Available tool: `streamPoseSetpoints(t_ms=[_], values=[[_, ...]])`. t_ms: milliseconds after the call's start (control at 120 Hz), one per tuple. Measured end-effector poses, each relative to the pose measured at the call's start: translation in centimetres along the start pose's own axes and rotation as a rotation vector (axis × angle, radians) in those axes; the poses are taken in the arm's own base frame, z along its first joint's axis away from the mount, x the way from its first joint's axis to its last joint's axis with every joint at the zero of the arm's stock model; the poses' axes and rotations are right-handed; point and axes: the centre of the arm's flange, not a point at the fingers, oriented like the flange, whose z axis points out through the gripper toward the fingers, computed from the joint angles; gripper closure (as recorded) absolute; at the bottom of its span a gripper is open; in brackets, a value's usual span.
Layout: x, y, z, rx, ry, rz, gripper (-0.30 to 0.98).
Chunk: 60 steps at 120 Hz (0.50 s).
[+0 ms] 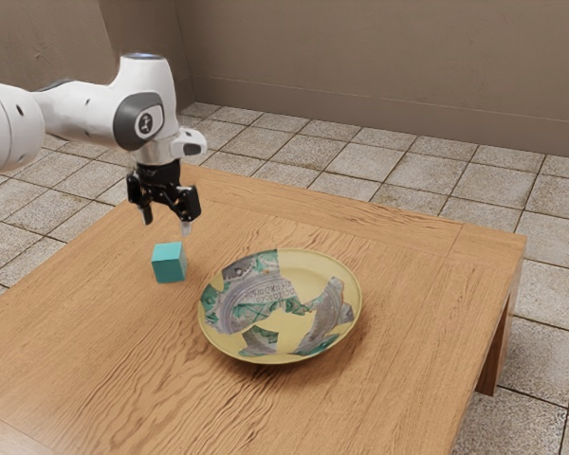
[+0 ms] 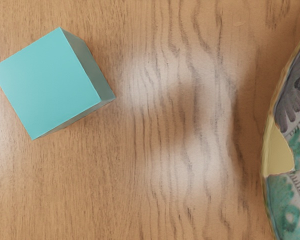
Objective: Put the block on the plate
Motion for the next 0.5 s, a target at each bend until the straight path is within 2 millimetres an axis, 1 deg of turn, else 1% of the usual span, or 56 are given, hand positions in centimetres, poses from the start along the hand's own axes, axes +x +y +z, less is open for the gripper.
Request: streamPoseSetpoints(t_ms=[108, 208, 292, 358, 500], values=[[1.1, -1.4, 2.8, 0.010, -0.005, -0.103, 0.00], [1.8, -3.2, 5.4, 0.000, -0.012, -0.227, 0.00], [3.2, -3.8, 6.6, -0.010, 0.002, -0.306, 0.00], [4.0, -4.4, 7.7, -0.016, 0.016, -0.360, 0.00], [4.6, -6.6, 9.6, -0.033, 0.058, -0.466, 0.00]])
